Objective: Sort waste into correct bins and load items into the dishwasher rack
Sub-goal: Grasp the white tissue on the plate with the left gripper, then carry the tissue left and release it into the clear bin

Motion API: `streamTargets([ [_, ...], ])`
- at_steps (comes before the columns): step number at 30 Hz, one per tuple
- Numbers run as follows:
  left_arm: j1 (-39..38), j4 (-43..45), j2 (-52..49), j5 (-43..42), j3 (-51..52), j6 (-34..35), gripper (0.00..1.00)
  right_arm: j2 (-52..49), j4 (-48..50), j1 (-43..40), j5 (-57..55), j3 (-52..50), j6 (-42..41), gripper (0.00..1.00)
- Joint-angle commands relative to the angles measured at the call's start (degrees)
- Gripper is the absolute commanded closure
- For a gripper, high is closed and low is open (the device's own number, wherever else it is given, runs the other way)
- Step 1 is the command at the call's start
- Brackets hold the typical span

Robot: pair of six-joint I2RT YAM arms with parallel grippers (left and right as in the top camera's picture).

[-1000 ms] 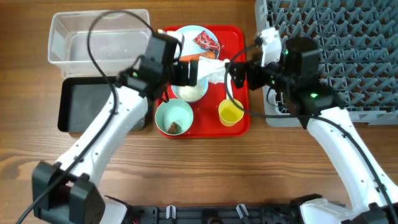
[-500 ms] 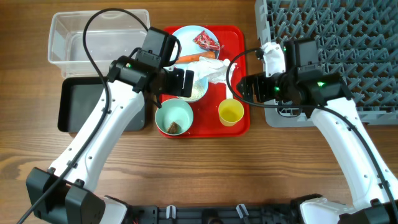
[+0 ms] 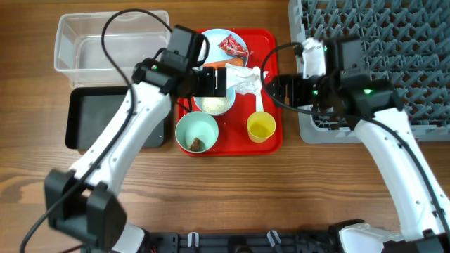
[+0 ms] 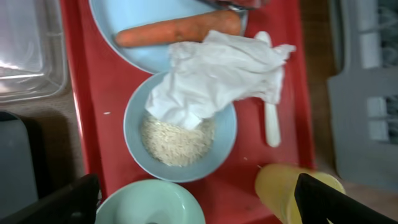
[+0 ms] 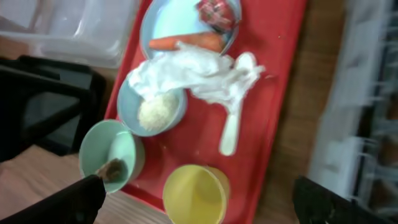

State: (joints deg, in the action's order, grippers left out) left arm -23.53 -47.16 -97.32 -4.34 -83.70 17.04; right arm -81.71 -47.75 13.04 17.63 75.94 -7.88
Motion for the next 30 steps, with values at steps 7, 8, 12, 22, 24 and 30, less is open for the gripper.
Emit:
streamTargets([
  [7,0.1,16.8,-16.5,6.8,-7.0,2.4,0.0,-0.2,-6.1,-0.2,-16.8,14.2,-1.5,0.0],
  [8,0.1,18.4,-17.5,6.8,-7.0,1.9,0.0,-0.3,-6.3,-0.2,-16.9,14.2,-1.4,0.0],
  [12,-1.3,22.7,-21.5,6.4,-7.0,-0.2,0.0,-0.3,-6.3,-0.2,-18.6,14.2,-1.2,0.01],
  [22,-5.8,22.3,-24.9,6.6,-7.0,-3.3,0.05,-0.3,-6.1,-0.2,-18.7,14.2,-1.3,0.0],
  [24,-6.3,22.3,-25.0,6.6,-7.0,-3.4,0.23,-0.3,-6.1,-0.2,-18.7,14.2,-1.3,0.0],
  [30,-6.5,22.1,-25.4,6.6,-7.0,-3.3,0.82,-0.3,-6.1,-0.2,-18.7,14.2,-1.3,0.0],
])
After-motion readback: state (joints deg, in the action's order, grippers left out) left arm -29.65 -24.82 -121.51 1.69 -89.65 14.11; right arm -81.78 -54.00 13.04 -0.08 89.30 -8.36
